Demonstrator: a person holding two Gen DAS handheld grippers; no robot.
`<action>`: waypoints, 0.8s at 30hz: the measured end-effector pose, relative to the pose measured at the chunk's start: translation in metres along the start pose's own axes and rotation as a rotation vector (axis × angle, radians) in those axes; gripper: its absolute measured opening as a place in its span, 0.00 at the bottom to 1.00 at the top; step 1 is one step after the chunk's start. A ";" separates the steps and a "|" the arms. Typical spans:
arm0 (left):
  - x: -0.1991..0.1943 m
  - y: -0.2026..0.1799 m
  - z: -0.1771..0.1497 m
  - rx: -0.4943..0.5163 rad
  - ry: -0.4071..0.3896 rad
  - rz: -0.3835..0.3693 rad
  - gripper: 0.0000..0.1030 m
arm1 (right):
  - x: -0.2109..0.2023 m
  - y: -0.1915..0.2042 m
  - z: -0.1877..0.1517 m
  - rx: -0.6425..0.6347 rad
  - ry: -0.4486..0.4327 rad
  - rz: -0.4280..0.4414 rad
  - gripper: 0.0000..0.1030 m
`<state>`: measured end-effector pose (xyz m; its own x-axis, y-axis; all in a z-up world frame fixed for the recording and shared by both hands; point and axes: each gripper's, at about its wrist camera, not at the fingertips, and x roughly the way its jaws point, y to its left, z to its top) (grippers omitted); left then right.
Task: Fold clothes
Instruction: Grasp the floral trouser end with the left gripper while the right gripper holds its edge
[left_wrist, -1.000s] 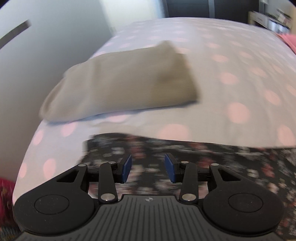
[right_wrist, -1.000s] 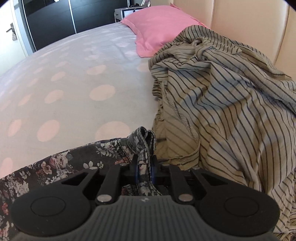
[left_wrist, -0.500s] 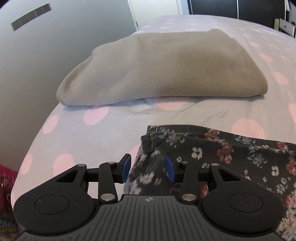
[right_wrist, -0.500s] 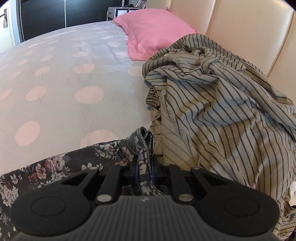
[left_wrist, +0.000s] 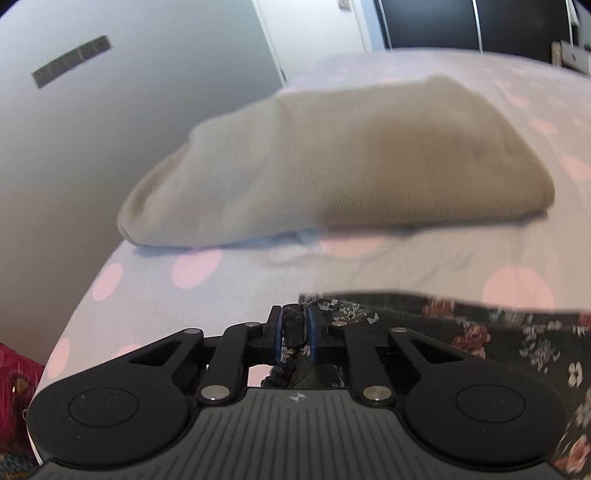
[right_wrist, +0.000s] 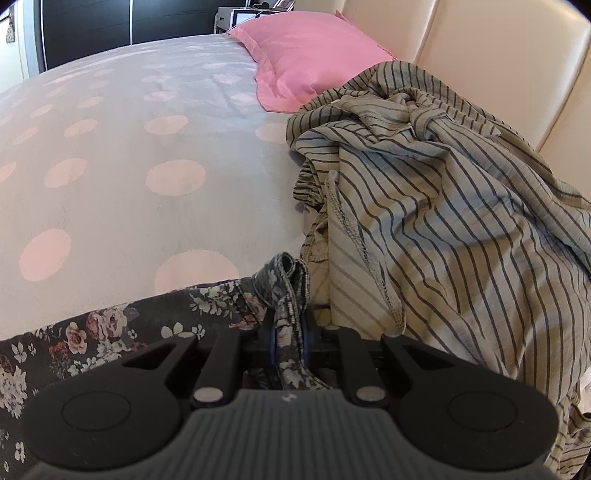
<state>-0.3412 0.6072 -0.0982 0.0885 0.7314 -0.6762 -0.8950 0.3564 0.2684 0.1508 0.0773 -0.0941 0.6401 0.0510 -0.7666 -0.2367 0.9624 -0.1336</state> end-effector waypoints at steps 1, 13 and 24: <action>-0.002 0.000 0.004 -0.009 -0.014 0.002 0.10 | 0.000 -0.001 0.000 0.010 -0.001 0.003 0.14; 0.026 -0.030 0.012 0.095 0.085 0.081 0.14 | 0.004 0.001 0.000 0.011 0.009 0.002 0.14; -0.013 -0.031 0.016 0.084 0.150 0.013 0.31 | -0.007 0.009 0.004 -0.084 0.016 0.002 0.14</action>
<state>-0.3075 0.5960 -0.0867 0.0047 0.6435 -0.7654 -0.8555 0.3989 0.3300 0.1471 0.0866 -0.0878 0.6277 0.0482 -0.7770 -0.2988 0.9366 -0.1832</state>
